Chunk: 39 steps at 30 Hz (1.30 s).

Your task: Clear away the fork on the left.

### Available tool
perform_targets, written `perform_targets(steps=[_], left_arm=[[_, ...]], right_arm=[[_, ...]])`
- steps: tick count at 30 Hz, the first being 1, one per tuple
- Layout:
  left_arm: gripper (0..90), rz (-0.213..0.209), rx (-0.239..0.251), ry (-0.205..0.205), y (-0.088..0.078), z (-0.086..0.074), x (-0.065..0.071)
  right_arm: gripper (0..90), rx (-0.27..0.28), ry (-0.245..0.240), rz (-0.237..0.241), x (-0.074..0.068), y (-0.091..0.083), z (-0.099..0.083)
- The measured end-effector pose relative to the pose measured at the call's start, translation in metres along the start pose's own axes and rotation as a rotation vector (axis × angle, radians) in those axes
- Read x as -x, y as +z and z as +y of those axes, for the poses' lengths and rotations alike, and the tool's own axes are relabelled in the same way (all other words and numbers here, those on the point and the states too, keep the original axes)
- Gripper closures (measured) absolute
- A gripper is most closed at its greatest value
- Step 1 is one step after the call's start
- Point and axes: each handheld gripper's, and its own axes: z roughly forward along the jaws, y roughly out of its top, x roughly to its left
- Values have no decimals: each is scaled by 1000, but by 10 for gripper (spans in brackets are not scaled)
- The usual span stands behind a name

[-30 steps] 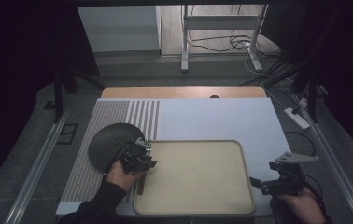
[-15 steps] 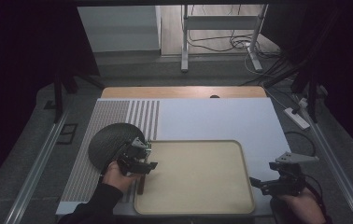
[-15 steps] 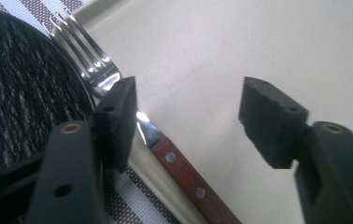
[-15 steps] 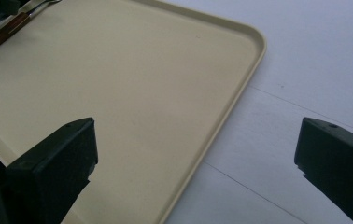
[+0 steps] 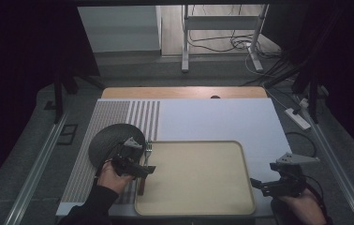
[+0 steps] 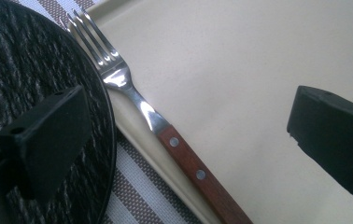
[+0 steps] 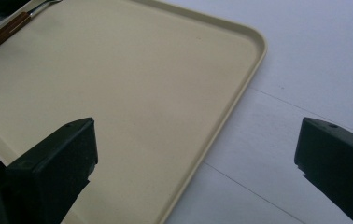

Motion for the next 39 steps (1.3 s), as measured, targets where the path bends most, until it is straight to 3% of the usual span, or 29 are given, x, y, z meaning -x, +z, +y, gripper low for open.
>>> perform_targets(steps=[9,18,23,39], left_arm=[[0,-22,81,-34,-13,-8,-7],[0,3,137,-76,-33,-22,-12],[0,49,160,-80,-46,-36,-10],[0,120,200,-96,-72,-67,-8]], right_arm=[[0,2,1,5,0,0,0],[0,2,3,6,0,0,0],[0,0,1,7,0,0,0],[0,0,-6,18,-1,0,0]])
